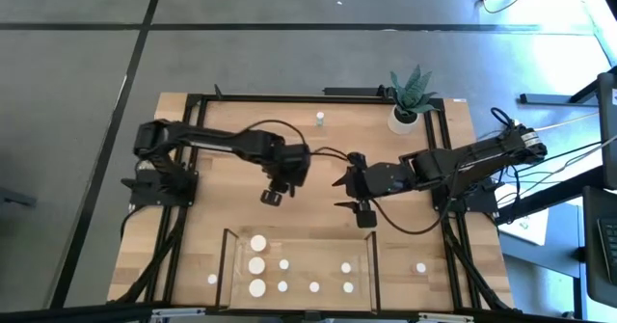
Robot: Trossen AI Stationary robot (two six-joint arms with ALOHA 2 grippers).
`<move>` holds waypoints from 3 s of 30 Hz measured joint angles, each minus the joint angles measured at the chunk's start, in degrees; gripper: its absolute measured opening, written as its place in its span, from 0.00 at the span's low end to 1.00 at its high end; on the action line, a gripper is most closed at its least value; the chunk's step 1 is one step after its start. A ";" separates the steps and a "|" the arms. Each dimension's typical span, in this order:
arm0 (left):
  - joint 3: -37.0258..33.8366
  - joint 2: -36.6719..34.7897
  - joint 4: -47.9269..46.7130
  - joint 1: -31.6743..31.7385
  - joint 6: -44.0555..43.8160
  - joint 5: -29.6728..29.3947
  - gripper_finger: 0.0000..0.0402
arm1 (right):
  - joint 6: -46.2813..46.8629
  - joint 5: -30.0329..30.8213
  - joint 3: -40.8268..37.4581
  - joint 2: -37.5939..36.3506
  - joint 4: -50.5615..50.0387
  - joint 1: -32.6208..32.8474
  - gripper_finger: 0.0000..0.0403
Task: Pick and place medicine bottles onto shelf by color
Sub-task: Put the yellow pill bottle on the shelf aligned with the other yellow pill bottles
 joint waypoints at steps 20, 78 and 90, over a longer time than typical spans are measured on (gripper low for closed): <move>0.00 10.21 5.21 0.06 6.98 4.76 0.26 | -1.88 0.00 0.00 0.07 -0.19 0.00 0.59; -2.50 10.54 8.78 1.04 0.58 5.68 0.54 | -1.80 0.00 0.02 0.09 0.26 0.02 0.59; -2.34 8.88 8.44 1.44 -2.16 2.89 0.76 | -1.80 0.00 0.02 0.09 0.26 0.02 0.59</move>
